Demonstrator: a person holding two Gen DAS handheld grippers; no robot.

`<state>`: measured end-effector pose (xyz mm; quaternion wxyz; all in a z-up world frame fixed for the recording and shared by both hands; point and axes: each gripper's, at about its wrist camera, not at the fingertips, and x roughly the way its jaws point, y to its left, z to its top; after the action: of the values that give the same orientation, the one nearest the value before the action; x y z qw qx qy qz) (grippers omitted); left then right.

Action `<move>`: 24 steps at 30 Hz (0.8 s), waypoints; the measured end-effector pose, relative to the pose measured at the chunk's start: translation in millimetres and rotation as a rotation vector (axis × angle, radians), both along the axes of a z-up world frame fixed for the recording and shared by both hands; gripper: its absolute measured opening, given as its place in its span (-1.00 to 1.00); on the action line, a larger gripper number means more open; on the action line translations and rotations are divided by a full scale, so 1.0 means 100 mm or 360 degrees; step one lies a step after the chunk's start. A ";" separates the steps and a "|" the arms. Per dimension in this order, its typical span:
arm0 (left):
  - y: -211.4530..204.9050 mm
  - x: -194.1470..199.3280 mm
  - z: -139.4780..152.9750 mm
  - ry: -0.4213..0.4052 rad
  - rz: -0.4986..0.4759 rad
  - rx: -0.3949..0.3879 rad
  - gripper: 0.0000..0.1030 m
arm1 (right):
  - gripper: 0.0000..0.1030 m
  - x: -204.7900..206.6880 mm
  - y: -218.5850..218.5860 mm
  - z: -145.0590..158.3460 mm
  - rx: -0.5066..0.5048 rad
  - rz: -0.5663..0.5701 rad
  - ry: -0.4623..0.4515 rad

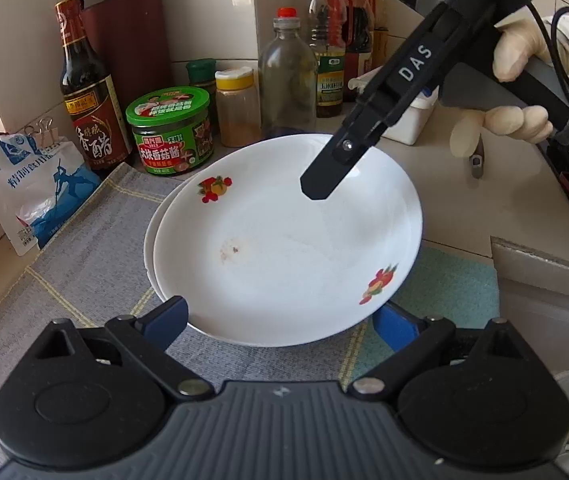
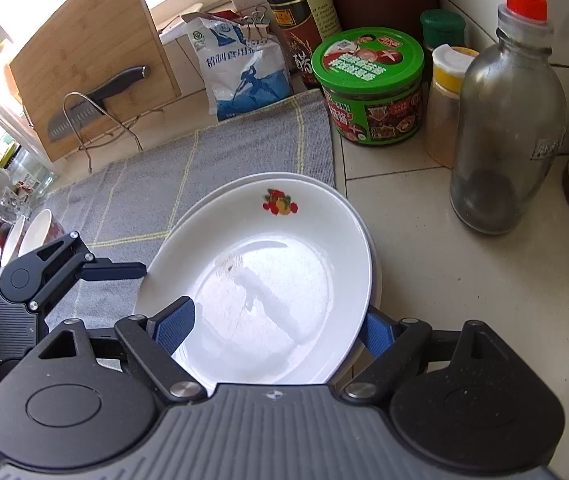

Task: Organize plates and bowls
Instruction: 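Lower the plate onto the plate stack and open the right gripper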

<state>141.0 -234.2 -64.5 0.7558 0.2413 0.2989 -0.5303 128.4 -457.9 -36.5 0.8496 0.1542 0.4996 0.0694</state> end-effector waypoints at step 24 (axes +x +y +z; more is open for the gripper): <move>0.38 0.06 0.23 0.0010 0.0305 -0.0186 0.93 | 0.94 -0.05 0.23 0.16 -0.0250 -0.0068 -0.0120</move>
<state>146.9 -196.5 -41.4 0.8149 0.1654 0.2916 -0.4728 123.5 -434.7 -20.1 0.8785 0.0950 0.4678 0.0175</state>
